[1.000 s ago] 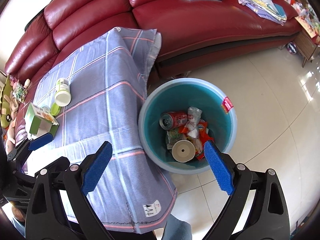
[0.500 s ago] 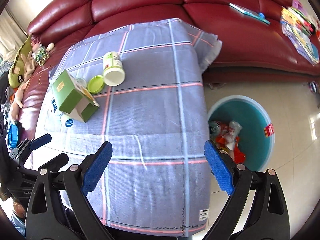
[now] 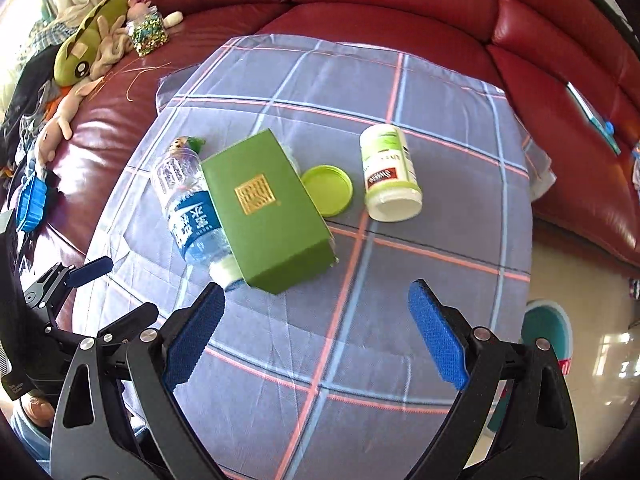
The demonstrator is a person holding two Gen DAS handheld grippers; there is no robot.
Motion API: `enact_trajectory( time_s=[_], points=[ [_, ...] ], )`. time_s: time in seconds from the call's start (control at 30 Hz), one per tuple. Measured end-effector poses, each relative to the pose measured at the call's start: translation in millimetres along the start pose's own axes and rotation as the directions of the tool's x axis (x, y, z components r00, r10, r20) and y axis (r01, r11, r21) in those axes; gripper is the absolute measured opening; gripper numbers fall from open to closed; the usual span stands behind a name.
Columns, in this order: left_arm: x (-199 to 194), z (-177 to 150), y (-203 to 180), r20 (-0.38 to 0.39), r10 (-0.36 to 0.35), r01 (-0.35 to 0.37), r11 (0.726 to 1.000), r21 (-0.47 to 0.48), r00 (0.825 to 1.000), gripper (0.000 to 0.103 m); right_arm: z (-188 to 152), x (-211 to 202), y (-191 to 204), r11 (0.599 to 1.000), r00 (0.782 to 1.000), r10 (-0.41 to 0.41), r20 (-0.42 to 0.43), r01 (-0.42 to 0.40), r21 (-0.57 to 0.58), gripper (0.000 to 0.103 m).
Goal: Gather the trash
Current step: 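Move both tools back over the table toward the bottle and green box, then grasp the clear water bottle with left tool while right tool grasps green box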
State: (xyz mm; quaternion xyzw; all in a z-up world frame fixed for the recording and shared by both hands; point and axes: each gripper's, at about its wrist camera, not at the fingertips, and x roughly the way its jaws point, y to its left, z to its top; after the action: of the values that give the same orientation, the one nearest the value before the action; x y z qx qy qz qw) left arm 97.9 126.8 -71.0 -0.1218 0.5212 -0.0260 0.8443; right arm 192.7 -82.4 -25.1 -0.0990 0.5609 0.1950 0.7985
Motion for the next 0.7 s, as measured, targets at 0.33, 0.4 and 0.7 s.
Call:
enact_trajectory(
  time_s=[0.33, 0.4, 0.7],
  points=[
    [9, 9, 27, -0.014, 0.003, -0.004, 0.998, -0.056, 1.000, 0.099, 55, 45, 47, 0.987, 0.995, -0.063, -0.075, 0.051, -0.151, 0.089],
    [12, 11, 31, -0.017, 0.002, -0.003, 0.998, -0.067, 1.000, 0.099, 59, 55, 53, 0.983, 0.993, -0.080, -0.086, 0.064, -0.174, 0.088],
    [18, 19, 28, -0.022, -0.002, 0.000, 0.997, -0.072, 1.000, 0.099, 44, 55, 48, 0.988, 0.997, -0.033, -0.075, 0.021, -0.155, 0.065]
  ],
)
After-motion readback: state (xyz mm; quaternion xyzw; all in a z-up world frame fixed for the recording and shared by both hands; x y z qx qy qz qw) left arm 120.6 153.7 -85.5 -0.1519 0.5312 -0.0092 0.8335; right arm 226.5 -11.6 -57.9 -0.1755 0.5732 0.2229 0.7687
